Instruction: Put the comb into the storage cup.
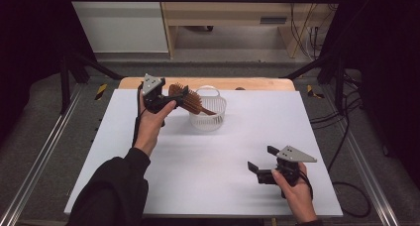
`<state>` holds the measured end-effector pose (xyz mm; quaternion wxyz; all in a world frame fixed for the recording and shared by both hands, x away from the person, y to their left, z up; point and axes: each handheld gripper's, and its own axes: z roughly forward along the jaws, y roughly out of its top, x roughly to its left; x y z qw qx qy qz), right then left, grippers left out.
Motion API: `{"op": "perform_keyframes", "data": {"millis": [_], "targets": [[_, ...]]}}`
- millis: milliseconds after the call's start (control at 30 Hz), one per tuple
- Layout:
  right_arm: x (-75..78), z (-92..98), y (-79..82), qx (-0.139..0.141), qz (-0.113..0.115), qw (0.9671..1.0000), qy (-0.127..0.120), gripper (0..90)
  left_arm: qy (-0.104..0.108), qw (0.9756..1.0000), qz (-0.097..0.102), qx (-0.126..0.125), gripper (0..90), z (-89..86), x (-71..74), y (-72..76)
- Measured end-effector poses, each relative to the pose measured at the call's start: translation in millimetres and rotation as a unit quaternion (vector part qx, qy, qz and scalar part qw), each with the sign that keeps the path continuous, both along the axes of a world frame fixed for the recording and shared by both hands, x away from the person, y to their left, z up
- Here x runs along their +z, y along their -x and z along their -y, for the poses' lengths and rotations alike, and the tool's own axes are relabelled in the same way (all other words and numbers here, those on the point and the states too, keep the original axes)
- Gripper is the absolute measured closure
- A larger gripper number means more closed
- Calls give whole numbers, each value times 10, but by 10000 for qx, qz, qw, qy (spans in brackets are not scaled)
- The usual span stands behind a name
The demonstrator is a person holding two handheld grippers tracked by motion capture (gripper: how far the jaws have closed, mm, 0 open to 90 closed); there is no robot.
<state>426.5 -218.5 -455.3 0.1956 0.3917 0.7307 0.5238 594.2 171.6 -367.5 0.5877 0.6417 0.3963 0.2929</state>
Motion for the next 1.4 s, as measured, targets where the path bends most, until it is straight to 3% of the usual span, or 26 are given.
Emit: {"op": "perform_keyframes", "data": {"millis": [867,1400], "targets": [[1,3,2,-9,4,10000,-2,44,-234,9994,213,-107,26,18,82,157],[-1,-5,4,4,-2,10000,12,43,-227,9990,342,-199,26,23,128,326]]}}
